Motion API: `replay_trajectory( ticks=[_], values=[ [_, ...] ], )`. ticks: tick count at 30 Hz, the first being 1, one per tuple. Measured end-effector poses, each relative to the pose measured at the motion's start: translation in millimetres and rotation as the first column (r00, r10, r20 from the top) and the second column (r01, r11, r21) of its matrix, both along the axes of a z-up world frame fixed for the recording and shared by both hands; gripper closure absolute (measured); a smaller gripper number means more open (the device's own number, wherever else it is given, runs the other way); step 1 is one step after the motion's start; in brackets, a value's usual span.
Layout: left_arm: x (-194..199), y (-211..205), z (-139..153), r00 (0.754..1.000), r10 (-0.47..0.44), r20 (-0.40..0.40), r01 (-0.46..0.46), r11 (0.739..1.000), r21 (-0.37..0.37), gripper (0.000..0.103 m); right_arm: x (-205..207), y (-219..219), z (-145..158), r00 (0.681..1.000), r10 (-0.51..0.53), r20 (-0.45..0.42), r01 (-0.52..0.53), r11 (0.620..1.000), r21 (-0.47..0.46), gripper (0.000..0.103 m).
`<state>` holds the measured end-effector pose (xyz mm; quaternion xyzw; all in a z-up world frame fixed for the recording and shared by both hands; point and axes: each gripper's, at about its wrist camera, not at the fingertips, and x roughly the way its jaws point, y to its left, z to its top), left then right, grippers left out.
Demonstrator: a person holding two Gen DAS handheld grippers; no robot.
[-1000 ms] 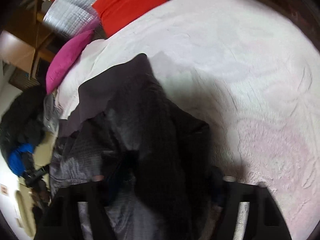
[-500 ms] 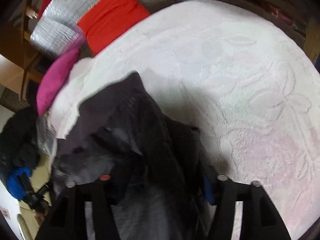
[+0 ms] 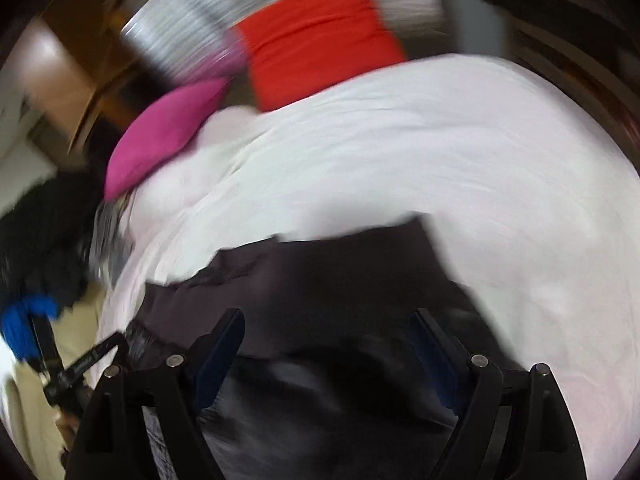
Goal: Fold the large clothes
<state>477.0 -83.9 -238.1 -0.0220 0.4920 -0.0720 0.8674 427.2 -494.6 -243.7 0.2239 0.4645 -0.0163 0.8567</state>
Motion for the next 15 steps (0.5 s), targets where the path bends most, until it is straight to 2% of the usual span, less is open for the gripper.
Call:
replay_trajectory(
  ticks=[1, 3, 4, 5, 6, 7, 8, 10, 12, 15],
  values=[
    [1, -5, -2, 1.0, -0.006, 0.002, 0.006, 1.0, 0.021, 0.031, 10, 14, -2, 1.0, 0.015, -0.027, -0.016, 0.999, -0.041, 0.016],
    [2, -10, -7, 1.0, -0.01, 0.007, 0.009, 0.998, 0.062, 0.04, 31, 32, -15, 0.993, 0.014, -0.121, -0.03, 0.991, -0.133, 0.016],
    [4, -13, -10, 1.0, -0.011, -0.002, 0.011, 0.997, 0.078, 0.053, 33, 36, -20, 0.989, 0.01, -0.148, -0.034, 0.987, -0.158, 0.017],
    [5, -14, -13, 1.0, -0.007, -0.008, 0.008, 0.996, 0.094, 0.06, 42, 41, -30, 0.984, -0.001, -0.179, -0.032, 0.983, -0.181, 0.022],
    [6, -15, -15, 1.0, 0.002, -0.007, -0.001, 0.994, 0.11, 0.062, 45, 41, -34, 0.982, -0.012, -0.189, -0.025, 0.981, -0.193, 0.028],
    [7, -14, -16, 1.0, 0.007, -0.002, -0.007, 0.994, 0.111, 0.063, 50, 42, -39, 0.981, -0.032, -0.191, -0.01, 0.976, -0.218, 0.039],
    [7, -13, -15, 1.0, 0.01, -0.001, -0.01, 0.994, 0.109, 0.063, 50, 40, -40, 0.982, -0.046, -0.182, 0.003, 0.973, -0.231, 0.045],
    [7, -13, -14, 1.0, 0.006, 0.005, -0.007, 0.993, 0.117, 0.063, 51, 33, -44, 0.983, -0.076, -0.165, 0.037, 0.973, -0.226, 0.046],
    [6, -13, -13, 1.0, -0.001, 0.007, 0.0, 0.993, 0.121, 0.061, 47, 26, -47, 0.981, -0.102, -0.164, 0.073, 0.981, -0.179, 0.045],
    [2, -11, -6, 1.0, -0.02, 0.015, 0.018, 0.992, 0.122, 0.044, 29, 20, -30, 0.99, -0.092, -0.11, 0.08, 0.991, -0.11, 0.044]
  ],
)
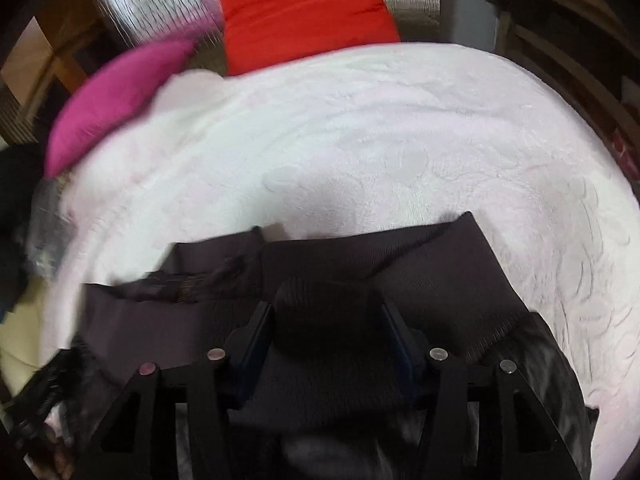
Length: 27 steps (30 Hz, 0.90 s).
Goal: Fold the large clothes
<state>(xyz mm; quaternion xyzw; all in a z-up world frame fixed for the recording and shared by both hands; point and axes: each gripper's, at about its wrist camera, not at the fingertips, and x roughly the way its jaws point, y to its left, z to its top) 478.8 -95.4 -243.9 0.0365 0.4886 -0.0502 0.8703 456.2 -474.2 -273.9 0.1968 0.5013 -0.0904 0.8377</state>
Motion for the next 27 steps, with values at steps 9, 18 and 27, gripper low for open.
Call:
replay_trajectory(
  ticks=[9, 18, 27],
  values=[
    [-20, 45, 35, 0.997, -0.04, 0.066, 0.049, 0.99, -0.131, 0.02, -117, -69, 58, 0.975, -0.117, 0.19, 0.088, 0.984, 0.154, 0.022],
    [-31, 68, 4, 0.956, -0.263, -0.128, 0.21, 0.922, -0.324, 0.02, -186, -135, 22, 0.995, -0.078, 0.058, 0.062, 0.967, 0.247, 0.022],
    [-19, 55, -26, 0.897, -0.381, -0.224, 0.252, 0.857, -0.449, 0.019, -191, -136, -13, 0.998, 0.056, 0.01, -0.057, 0.946, 0.32, 0.022]
  ],
)
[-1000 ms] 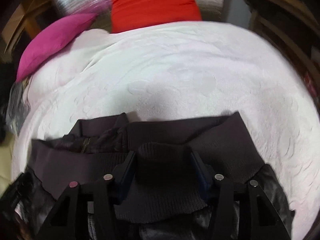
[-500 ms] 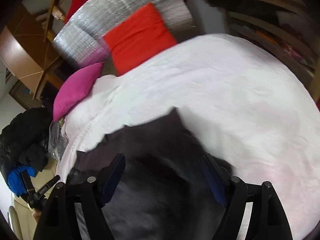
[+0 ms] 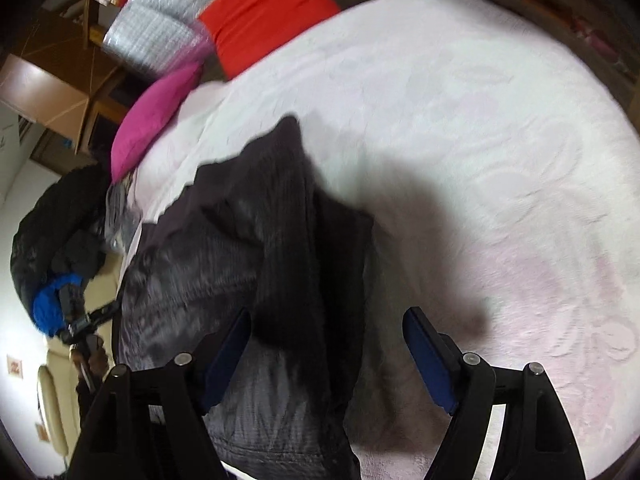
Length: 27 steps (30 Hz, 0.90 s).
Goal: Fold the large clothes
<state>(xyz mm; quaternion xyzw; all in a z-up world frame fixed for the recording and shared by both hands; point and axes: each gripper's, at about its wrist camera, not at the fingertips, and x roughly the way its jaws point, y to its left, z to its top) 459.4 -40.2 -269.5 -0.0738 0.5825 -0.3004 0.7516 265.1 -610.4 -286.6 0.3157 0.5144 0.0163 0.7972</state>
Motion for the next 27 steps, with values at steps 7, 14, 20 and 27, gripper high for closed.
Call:
replay_trajectory(
  ticks=[7, 14, 20, 27],
  values=[
    [1, -12, -14, 0.998, -0.054, -0.024, 0.053, 0.998, -0.043, 0.016, 16, 4, -35, 0.998, 0.068, -0.012, -0.067, 0.993, 0.097, 0.016],
    [4, -1, -20, 0.995, -0.066, -0.078, 0.052, 0.985, -0.162, 0.014, 27, -4, -49, 0.992, 0.049, 0.115, -0.083, 0.943, 0.322, 0.007],
    [0, -14, -19, 0.989, -0.127, -0.071, 0.112, 0.977, -0.184, 0.008, 50, 35, -53, 0.973, 0.206, 0.108, -0.232, 0.892, 0.389, 0.003],
    [1, -24, -22, 0.987, -0.135, -0.085, 0.119, 0.978, -0.172, 0.006, 57, 46, -56, 0.979, 0.191, 0.066, -0.202, 0.905, 0.375, 0.001]
  ],
)
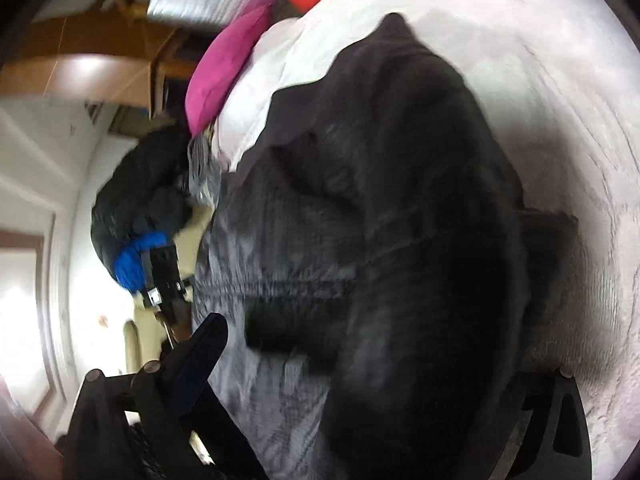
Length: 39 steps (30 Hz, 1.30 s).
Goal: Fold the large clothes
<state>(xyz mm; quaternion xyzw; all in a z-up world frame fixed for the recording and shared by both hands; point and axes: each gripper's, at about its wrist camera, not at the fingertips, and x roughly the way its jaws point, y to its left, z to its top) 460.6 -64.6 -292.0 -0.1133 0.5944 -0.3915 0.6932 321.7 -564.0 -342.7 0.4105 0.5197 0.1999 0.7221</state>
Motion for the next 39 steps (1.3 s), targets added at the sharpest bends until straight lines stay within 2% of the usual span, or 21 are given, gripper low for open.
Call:
replay_trajectory(
  ticks=[3, 5, 7, 11, 13, 15, 16, 19, 23, 26, 29, 35, 39],
  values=[
    [2, 4, 3, 0.999, 0.043, -0.024, -0.043, 0.999, -0.011, 0.008, -2, 8, 7, 1.0, -0.02, -0.014, 0.019, 0.998, -0.061, 0.002],
    [1, 3, 7, 0.999, 0.052, -0.017, -0.052, 0.999, 0.005, 0.014, -3, 11, 11, 0.998, -0.049, -0.032, 0.046, 0.995, -0.094, 0.008],
    [-1, 2, 9, 0.997, 0.076, 0.0, -0.076, 0.996, 0.039, 0.032, -5, 14, 11, 0.996, -0.071, -0.044, 0.065, 0.991, -0.114, 0.014],
    [2, 8, 5, 0.992, 0.122, 0.001, -0.122, 0.99, 0.073, 0.052, -8, 14, 16, 0.995, -0.09, -0.045, 0.082, 0.985, -0.149, 0.019],
    [4, 10, -1, 0.992, 0.129, 0.0, -0.128, 0.988, 0.087, 0.052, -7, 10, 11, 0.996, -0.068, -0.051, 0.058, 0.982, -0.178, 0.019],
    [3, 8, -4, 0.993, 0.116, 0.001, -0.116, 0.988, 0.099, 0.043, -6, 8, 10, 0.996, -0.075, -0.05, 0.067, 0.986, -0.152, 0.019],
    [3, 5, -5, 0.995, 0.099, 0.0, -0.099, 0.991, 0.093, 0.034, -5, 8, 10, 0.995, -0.081, -0.052, 0.072, 0.987, -0.144, 0.019],
    [-1, -1, -3, 0.995, 0.096, 0.023, -0.098, 0.989, 0.112, 0.035, -7, 10, 14, 0.995, -0.087, -0.049, 0.078, 0.984, -0.16, 0.019],
    [-2, 2, 7, 0.987, 0.155, 0.044, -0.159, 0.978, 0.132, 0.067, -6, 16, 20, 0.99, -0.121, -0.067, 0.107, 0.978, -0.177, 0.023],
    [-8, 1, 28, 0.981, 0.169, 0.098, -0.178, 0.98, 0.091, 0.076, -4, 22, 31, 0.991, -0.126, -0.052, 0.112, 0.971, -0.212, 0.032],
    [-17, -8, 50, 0.975, 0.162, 0.154, -0.171, 0.984, 0.051, 0.079, -5, 28, 51, 0.992, -0.129, -0.003, 0.124, 0.965, -0.231, 0.043],
    [-31, -10, 98, 0.956, 0.186, 0.227, -0.172, 0.982, -0.08, 0.082, -5, 39, 85, 0.985, -0.137, 0.107, 0.158, 0.96, -0.232, 0.055],
    [-38, -13, 116, 0.947, 0.191, 0.258, -0.165, 0.979, -0.119, 0.083, -7, 48, 103, 0.978, -0.129, 0.161, 0.164, 0.96, -0.229, 0.059]
  ],
)
